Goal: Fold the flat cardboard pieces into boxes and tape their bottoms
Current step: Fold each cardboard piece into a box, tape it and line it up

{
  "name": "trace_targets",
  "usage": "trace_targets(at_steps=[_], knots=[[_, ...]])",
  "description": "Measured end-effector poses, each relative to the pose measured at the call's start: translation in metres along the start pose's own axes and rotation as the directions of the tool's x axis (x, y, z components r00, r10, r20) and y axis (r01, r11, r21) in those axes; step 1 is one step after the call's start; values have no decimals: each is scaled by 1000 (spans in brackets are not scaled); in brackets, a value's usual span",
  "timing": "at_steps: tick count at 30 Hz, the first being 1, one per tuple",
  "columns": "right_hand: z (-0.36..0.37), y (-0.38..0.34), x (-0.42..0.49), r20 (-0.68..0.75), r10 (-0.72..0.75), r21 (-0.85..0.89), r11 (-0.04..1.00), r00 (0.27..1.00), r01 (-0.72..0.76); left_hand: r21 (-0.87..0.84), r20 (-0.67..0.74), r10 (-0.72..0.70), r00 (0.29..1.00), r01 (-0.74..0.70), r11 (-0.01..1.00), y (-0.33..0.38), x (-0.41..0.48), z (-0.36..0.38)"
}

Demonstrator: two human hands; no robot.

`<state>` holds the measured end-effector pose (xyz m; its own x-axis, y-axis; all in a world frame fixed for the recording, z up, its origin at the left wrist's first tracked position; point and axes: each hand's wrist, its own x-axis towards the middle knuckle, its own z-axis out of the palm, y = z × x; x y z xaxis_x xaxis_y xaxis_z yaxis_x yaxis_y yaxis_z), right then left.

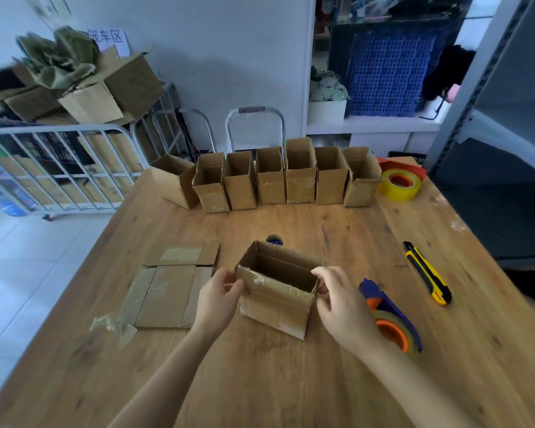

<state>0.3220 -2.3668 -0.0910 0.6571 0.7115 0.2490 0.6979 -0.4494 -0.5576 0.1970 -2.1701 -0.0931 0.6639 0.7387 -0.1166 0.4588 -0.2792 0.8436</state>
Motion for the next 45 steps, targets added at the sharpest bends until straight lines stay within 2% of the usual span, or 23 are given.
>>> trace_targets(at_steps=[3, 6, 12, 17, 22, 27, 36, 39, 45], knots=[[-9, -8, 2, 137, -87, -31, 995, 987, 92, 0, -18, -9, 1000, 9, 1000, 3, -4, 2], [-9, -11, 2, 339, -84, -35, 994, 937, 102, 21, -37, -32, 999, 32, 999, 1, -9, 2], [-5, -18, 11, 457, -129, -86, 978, 880, 188, 72, -78, -56, 995, 61, 996, -2, -19, -7], [15, -25, 20, 423, -187, -76, 967, 886, 241, 70, -145, -53, 988, 63, 996, -8, -19, -24], [33, -51, 48, 253, -194, -80, 972, 948, 220, 139, -221, 32, 975, -1, 990, -15, 5, -51], [60, -91, 102, 152, -201, -97, 971, 968, 217, 133, -240, 90, 967, -59, 989, -38, 53, -103], [147, -166, 222, 201, -212, -141, 960, 956, 242, 224, -188, 35, 982, 8, 975, -108, 154, -183], [184, -184, 259, 240, -217, -114, 962, 946, 250, 208, -153, -5, 988, 37, 977, -133, 172, -195], [234, -205, 323, 214, -166, -144, 969, 963, 199, 194, -111, -52, 993, 73, 978, -169, 191, -200]])
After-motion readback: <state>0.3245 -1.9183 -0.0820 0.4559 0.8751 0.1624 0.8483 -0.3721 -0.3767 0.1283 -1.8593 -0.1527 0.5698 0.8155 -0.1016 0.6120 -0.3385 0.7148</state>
